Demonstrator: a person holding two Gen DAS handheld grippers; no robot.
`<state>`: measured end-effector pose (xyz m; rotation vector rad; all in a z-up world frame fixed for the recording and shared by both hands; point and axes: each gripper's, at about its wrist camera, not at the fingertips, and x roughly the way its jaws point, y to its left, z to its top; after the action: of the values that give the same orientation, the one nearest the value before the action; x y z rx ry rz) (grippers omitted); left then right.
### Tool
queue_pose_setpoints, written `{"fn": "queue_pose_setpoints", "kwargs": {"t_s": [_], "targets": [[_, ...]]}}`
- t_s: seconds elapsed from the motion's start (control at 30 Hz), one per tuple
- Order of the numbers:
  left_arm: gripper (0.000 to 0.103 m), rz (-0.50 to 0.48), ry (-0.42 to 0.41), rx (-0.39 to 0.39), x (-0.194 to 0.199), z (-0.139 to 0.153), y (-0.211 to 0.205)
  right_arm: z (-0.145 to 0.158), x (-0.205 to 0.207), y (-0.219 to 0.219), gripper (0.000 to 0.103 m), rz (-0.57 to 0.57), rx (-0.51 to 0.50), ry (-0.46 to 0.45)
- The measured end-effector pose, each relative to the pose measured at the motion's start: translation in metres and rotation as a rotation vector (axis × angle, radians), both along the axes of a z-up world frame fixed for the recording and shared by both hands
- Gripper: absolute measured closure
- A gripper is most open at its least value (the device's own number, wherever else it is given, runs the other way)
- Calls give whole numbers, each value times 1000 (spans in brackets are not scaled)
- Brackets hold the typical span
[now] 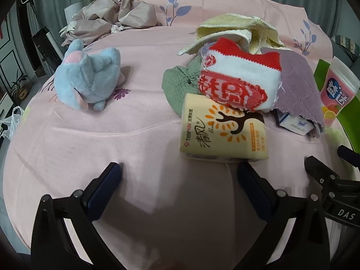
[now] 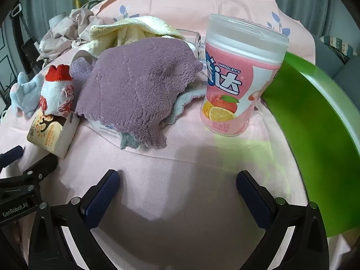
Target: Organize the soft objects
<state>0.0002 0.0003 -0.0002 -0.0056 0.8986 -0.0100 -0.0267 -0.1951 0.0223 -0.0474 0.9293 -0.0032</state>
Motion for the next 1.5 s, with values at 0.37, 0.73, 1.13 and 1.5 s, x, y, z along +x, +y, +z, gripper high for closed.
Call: {"fn": "queue_pose_setpoints", "kwargs": {"t_s": [0.37,0.73,1.13,1.5], "targets": [[1,1,-14,1,-2,0,4,1,-1,0,0,0,-12,-29],[1,-1,-14,-2,0,1,1,1,-1,0,0,0,-13,-31],[1,-1,-14,-2,-1,1,1,1,-1,0,0,0,-12,-32],[1,-1,-14,-1,-1,1,1,1,-1,0,0,0,-12,-31]]}}
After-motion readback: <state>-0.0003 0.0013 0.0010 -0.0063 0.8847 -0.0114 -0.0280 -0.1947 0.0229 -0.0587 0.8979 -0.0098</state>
